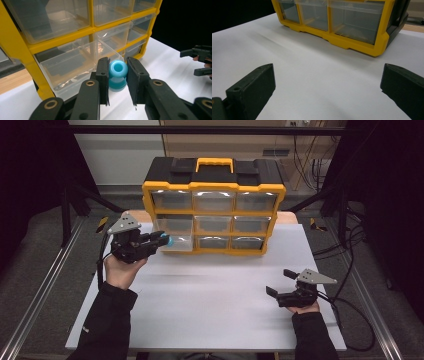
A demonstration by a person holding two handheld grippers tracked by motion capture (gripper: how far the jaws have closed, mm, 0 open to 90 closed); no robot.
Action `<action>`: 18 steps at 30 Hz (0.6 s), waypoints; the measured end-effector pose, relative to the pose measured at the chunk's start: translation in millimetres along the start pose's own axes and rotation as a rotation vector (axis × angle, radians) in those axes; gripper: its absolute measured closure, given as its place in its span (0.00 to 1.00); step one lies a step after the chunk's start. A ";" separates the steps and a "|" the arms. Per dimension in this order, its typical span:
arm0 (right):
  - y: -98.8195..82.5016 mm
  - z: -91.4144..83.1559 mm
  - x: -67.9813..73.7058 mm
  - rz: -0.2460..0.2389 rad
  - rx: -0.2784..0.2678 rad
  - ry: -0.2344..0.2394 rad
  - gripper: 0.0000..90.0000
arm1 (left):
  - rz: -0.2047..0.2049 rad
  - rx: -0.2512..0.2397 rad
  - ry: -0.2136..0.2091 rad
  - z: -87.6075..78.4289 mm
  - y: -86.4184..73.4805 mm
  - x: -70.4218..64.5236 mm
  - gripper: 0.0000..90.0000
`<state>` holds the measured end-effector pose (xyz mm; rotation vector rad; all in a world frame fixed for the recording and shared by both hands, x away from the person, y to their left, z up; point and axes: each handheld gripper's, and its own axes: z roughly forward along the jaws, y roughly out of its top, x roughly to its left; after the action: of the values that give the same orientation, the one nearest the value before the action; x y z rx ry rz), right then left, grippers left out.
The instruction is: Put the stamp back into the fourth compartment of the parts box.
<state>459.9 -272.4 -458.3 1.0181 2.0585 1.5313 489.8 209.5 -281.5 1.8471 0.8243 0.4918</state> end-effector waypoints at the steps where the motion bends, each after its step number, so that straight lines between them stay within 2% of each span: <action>1: 0.0 -0.1 0.0 0.001 -0.001 0.000 0.00 | 0.000 0.001 0.002 0.2 1.2 0.4 0.80; 9: 0.1 -0.2 -0.1 -0.001 -0.001 -0.002 0.00 | -0.013 -0.007 0.012 3.5 8.3 6.2 0.80; 18: 0.1 -0.3 -0.2 -0.001 -0.001 -0.001 0.00 | -0.023 0.009 0.029 8.6 12.2 14.5 0.80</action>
<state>459.9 -272.7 -458.1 1.0172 2.0568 1.5311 509.3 211.5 -274.4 1.8402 0.8677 0.5027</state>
